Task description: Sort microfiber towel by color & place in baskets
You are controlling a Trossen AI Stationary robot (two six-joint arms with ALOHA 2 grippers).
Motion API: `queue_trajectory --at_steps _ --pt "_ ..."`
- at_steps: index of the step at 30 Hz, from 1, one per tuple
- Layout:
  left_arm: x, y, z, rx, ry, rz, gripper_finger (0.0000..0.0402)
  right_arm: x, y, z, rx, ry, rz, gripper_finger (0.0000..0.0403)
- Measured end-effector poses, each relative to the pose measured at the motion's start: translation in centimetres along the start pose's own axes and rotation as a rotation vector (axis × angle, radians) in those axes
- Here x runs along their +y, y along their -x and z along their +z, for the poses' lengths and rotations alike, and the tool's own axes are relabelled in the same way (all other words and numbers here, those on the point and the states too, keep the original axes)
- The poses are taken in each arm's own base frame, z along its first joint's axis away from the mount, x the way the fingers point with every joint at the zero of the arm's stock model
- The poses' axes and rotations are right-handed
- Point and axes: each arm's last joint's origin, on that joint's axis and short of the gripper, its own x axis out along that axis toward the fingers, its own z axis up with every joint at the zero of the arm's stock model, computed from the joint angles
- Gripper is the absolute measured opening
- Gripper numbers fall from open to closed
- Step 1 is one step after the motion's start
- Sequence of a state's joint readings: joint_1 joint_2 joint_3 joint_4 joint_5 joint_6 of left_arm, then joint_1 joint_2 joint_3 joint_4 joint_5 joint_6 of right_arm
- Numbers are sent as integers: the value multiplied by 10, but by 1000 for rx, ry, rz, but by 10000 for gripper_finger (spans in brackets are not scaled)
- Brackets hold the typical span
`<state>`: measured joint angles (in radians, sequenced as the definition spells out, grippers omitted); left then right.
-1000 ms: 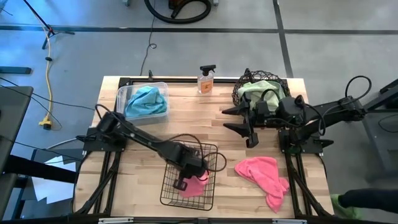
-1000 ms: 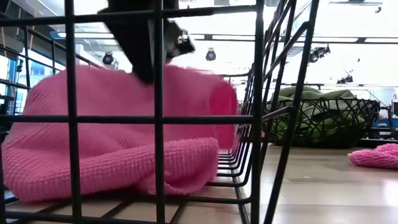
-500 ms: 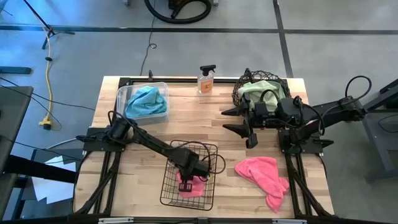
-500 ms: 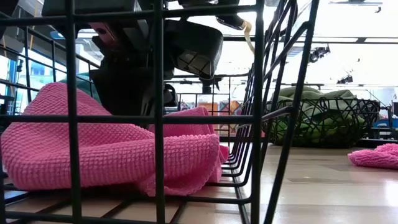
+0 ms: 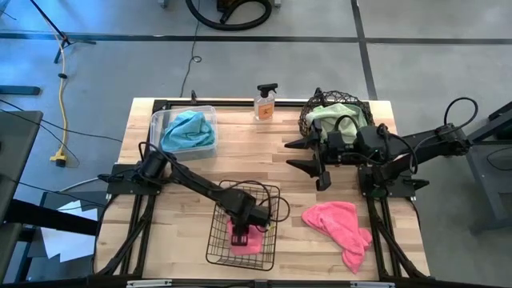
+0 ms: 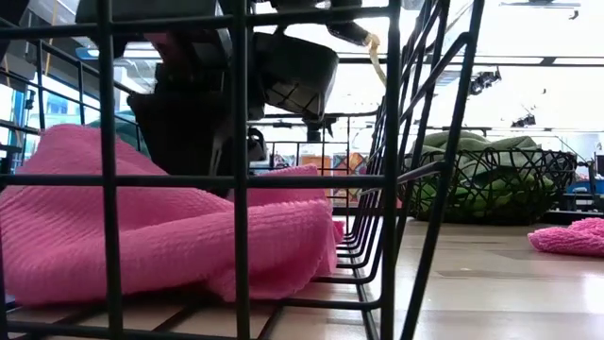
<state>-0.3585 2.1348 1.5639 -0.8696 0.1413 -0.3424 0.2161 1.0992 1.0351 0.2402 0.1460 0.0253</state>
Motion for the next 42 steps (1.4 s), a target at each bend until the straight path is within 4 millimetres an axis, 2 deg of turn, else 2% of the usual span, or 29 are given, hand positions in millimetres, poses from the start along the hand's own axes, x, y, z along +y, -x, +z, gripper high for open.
queue_trajectory --at_steps 4,8,13,18,21,27,36,42 --pt "1 5 0 -3 25 -22 187 0 0 -2 16 7 0 201" --pt "2 7 1 -2 31 -45 227 0 0 -2 19 10 0 201" --pt "6 8 2 8 33 -64 244 0 0 -2 19 10 0 201" --pt "15 31 -3 53 75 -160 245 0 0 -2 19 10 0 201" --pt "19 54 -7 18 68 -175 245 0 0 -2 19 10 0 201" --pt "21 116 -19 -153 3 -200 245 0 0 -2 18 10 1 201" --pt "24 213 -57 -585 -8 58 245 0 0 0 3 8 4 201" --pt "26 259 -79 -834 16 138 245 0 0 2 -16 1 4 201"
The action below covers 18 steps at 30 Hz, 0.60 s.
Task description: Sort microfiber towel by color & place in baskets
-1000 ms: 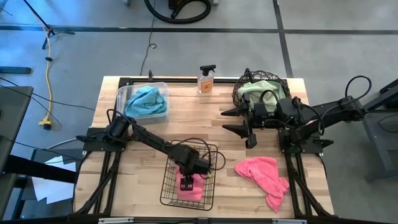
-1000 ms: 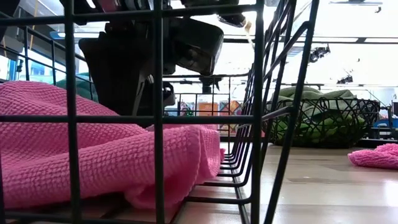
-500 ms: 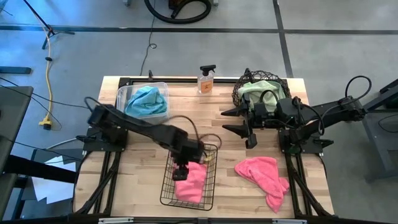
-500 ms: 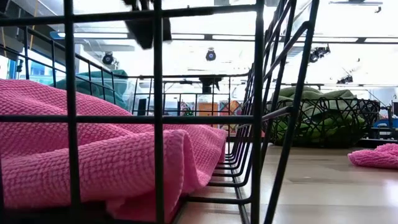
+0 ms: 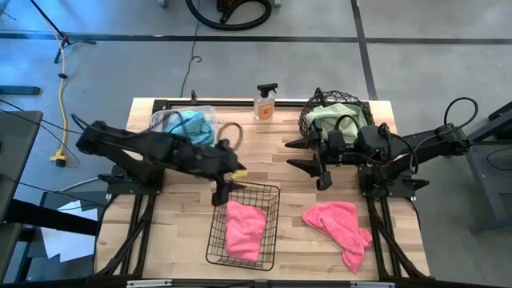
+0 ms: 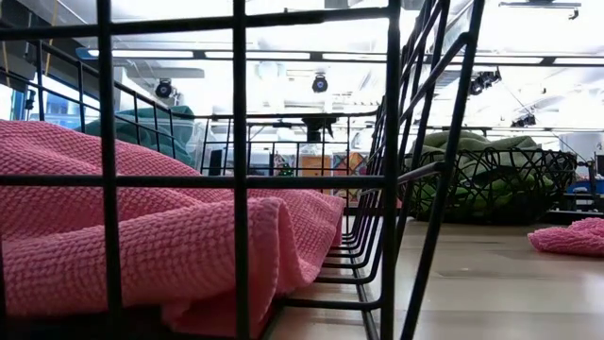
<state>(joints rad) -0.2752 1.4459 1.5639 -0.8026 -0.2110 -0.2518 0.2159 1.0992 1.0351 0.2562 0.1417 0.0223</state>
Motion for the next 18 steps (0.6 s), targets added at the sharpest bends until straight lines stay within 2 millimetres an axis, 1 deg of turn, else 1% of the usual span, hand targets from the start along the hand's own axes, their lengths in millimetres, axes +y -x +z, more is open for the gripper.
queue_trajectory --at_steps 3,7,10,14,18 --pt "3 18 6 -95 -9 7 245 0 0 0 -1 -3 0 201" --pt "7 32 7 -242 -24 -5 245 0 0 0 -4 -4 0 201" --pt "10 37 -1 -341 -20 -19 245 0 0 0 -4 -4 -1 201" --pt "19 38 -18 -457 15 -10 245 0 0 0 -4 -7 -1 201" --pt "27 42 -34 -573 59 33 245 0 0 0 -4 -55 -4 201"
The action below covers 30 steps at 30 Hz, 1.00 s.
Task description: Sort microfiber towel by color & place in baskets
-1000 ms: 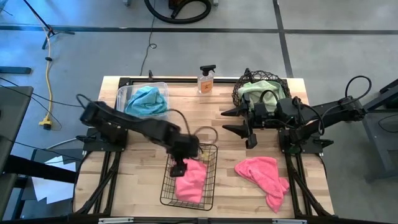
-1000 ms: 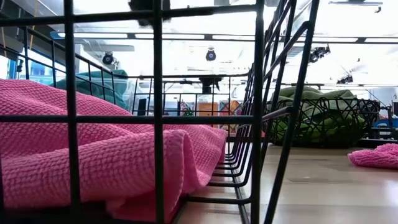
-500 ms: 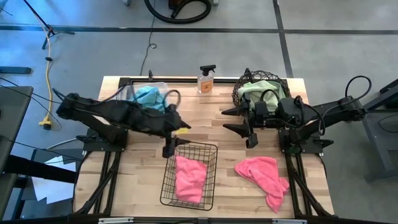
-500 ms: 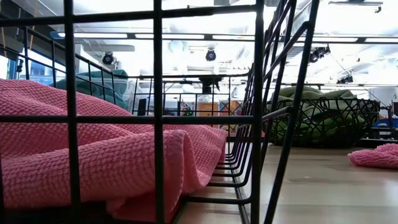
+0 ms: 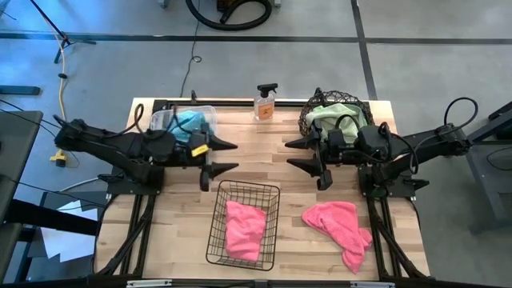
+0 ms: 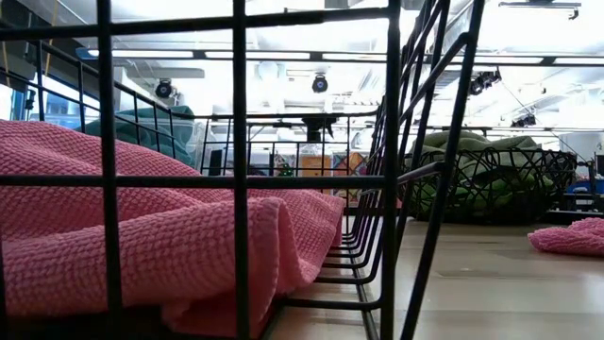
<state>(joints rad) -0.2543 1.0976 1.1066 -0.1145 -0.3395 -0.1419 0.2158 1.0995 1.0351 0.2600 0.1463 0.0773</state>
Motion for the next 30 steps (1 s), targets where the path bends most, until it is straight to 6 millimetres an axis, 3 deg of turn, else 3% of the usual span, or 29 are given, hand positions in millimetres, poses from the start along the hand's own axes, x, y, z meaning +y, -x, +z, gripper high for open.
queue_trajectory --at_steps 5,11,16,20,23,30 --pt "5 7 -9 -103 -6 29 245 0 0 0 0 -11 0 201" --pt "9 11 -6 -148 4 38 245 0 0 0 0 -24 1 201" --pt "13 10 -5 -150 6 87 245 0 0 0 0 -106 0 201" --pt "14 10 -6 -146 5 96 245 -5 1 0 -4 -235 -100 201" --pt "15 10 -6 -146 5 104 245 -6 3 7 124 -279 -118 201" --pt "15 8 -8 -137 -23 146 245 -2 18 4 718 -396 -125 201"
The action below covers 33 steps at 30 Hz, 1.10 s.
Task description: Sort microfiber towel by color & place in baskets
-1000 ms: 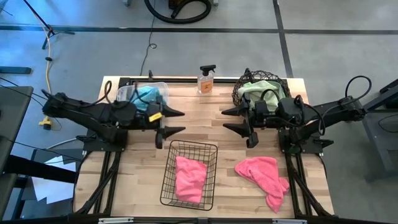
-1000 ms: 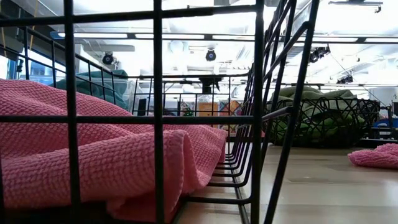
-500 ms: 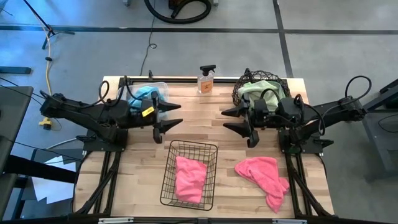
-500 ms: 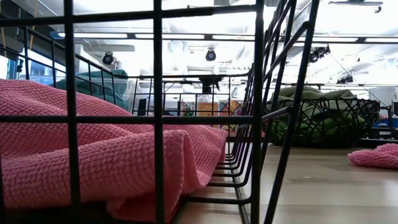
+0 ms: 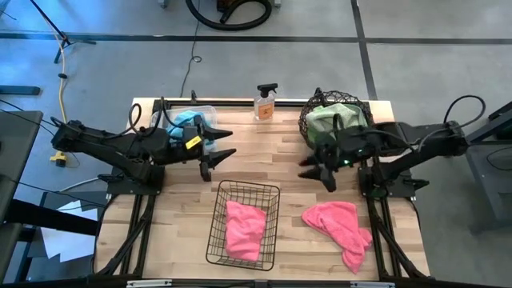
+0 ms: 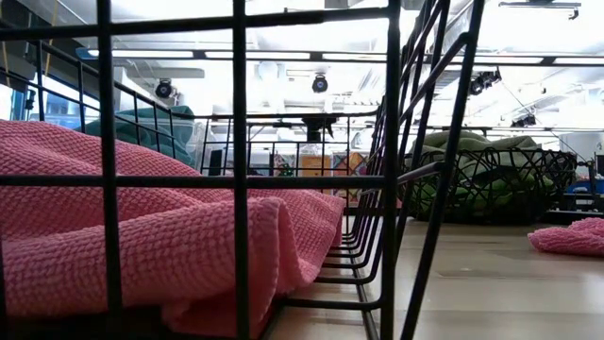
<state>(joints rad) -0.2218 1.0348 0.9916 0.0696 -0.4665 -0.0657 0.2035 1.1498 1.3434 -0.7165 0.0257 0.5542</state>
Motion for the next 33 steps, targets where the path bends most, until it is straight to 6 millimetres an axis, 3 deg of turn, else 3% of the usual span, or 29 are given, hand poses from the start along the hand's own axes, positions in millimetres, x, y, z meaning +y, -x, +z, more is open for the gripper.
queue_trajectory --at_steps 6,16,21,33 --pt "0 0 0 -3 2 3 245 -12 -13 -44 422 -247 -151 201" --pt "1 0 0 -5 -23 34 245 -20 -36 -146 886 -562 -343 201" --pt "1 0 0 -5 -24 43 245 -20 -41 -183 920 -699 -470 201" --pt "1 0 1 -5 -24 45 245 -28 -48 -232 796 -959 -665 201"
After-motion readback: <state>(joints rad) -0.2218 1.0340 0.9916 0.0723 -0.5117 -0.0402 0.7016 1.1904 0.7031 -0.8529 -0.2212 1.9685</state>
